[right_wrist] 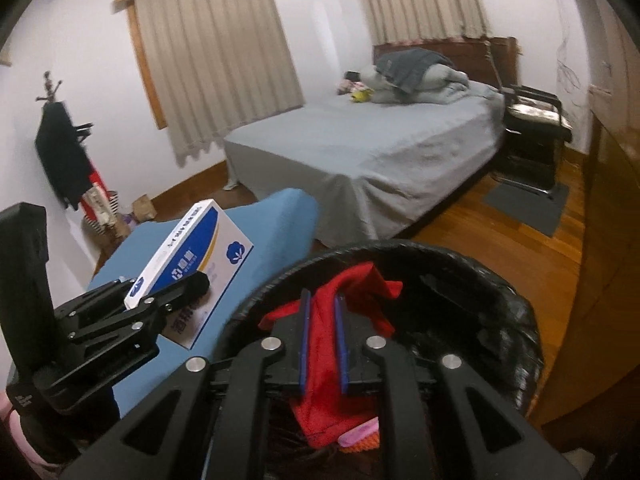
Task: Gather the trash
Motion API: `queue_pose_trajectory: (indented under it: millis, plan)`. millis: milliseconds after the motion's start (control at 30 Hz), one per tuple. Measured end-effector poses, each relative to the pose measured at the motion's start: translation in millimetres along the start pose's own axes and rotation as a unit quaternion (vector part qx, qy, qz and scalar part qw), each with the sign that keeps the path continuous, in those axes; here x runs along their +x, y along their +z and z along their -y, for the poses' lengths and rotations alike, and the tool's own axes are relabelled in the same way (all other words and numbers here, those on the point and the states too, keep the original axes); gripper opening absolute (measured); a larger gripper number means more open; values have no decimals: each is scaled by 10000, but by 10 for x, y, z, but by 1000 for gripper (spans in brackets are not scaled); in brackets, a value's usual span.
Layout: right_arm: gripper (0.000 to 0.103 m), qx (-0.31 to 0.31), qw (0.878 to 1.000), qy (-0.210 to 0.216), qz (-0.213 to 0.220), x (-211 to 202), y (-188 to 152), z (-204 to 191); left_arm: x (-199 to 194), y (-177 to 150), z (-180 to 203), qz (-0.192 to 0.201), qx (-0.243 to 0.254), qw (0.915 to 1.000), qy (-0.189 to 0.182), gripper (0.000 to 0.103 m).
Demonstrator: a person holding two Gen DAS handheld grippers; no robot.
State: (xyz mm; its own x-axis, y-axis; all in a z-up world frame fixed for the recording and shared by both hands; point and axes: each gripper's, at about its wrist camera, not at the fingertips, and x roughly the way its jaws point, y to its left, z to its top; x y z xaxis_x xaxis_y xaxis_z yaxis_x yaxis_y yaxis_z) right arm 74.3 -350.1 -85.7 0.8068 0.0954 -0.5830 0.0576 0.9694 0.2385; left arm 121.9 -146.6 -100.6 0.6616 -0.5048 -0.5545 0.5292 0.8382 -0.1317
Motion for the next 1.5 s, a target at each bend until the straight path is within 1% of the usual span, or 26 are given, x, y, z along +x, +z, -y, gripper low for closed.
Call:
queue_pose_trajectory:
  millis: [167, 200, 233, 267, 300, 333, 367, 433, 500, 533, 567, 600, 633, 667, 700, 767, 900, 933, 1067, 1133, 1200, 1300, 1400, 1500]
  plan:
    - [12, 181, 9996, -175, -86, 17, -73, 192, 164, -3, 104, -101, 29, 9997, -198, 30]
    - [13, 224, 9995, -205, -77, 12, -88, 240, 199, -9, 122, -149, 35, 9995, -292, 31]
    - [17, 251, 9994, -230, -65, 3, -89, 263, 217, 5, 130, -179, 33, 9993, -334, 32]
    - [19, 277, 9992, -267, -49, -7, -88, 288, 253, 14, 163, -206, 30, 9991, -366, 39]
    - [24, 312, 9990, -306, -25, -20, -87, 327, 258, 6, 164, -215, 25, 9990, -395, 46]
    - [29, 343, 9988, -337, -5, -32, -84, 342, 266, -7, 163, -221, 18, 9989, -421, 47]
    - [31, 376, 9986, -373, 14, -41, -79, 363, 268, -14, 168, -227, 22, 9989, -421, 48]
    - [44, 433, 9980, -448, 57, -64, -84, 398, 263, -19, 152, -221, 18, 9989, -403, 51]
    - [51, 480, 9976, -486, 105, -85, -87, 436, 222, -17, 121, -177, -17, 9992, -360, 56]
    - [60, 489, 9975, -488, 123, -94, -88, 437, 197, -12, 99, -145, -42, 9994, -311, 57]
    - [66, 495, 9974, -508, 152, -104, -86, 434, 161, 7, 65, -108, -67, 9996, -262, 61]
    - [79, 506, 9969, -563, 198, -117, -84, 420, 121, 3, 32, -70, -84, 9997, -211, 65]
    - [87, 515, 9966, -602, 238, -127, -79, 409, 53, 4, -31, -6, -95, 9999, -112, 67]
    - [90, 535, 9963, -614, 285, -138, -72, 379, 7, 8, -76, 35, -95, 9999, -43, 71]
    - [95, 555, 9961, -614, 297, -131, -61, 364, -65, 1, -143, 101, -89, 9999, 91, 75]
    - [97, 582, 9960, -609, 311, -109, -45, 317, -184, 10, -259, 208, -94, 9993, 285, 77]
    - [97, 472, 9974, -441, 317, -26, -29, 99, -422, 21, -551, 370, -191, 9966, 715, 79]
    - [97, 445, 9978, -384, 321, -3, -29, 46, -505, -5, -660, 404, -230, 9951, 877, 79]
    - [97, 265, 9991, -126, 306, 139, -19, -284, -765, -72, -1005, 448, -419, 9893, 1322, 80]
    - [97, 135, 9995, 8, 295, 215, -28, -481, -880, -139, -1189, 426, -524, 9855, 1556, 80]
    - [97, 12, 9995, 171, 271, 294, -48, -680, -969, -204, -1328, 382, -616, 9825, 1715, 80]
    - [97, -134, 9990, 350, 251, 420, -124, -953, -1064, -347, -1587, 239, -819, 9759, 2008, 80]
    - [97, -188, 9988, 446, 123, 572, -239, -1158, -1094, -462, -1762, 133, -943, 9703, 2225, 79]
    - [97, -293, 9982, 519, 104, 671, -335, -1333, -1113, -587, -1903, 64, -1082, 9663, 2333, 79]
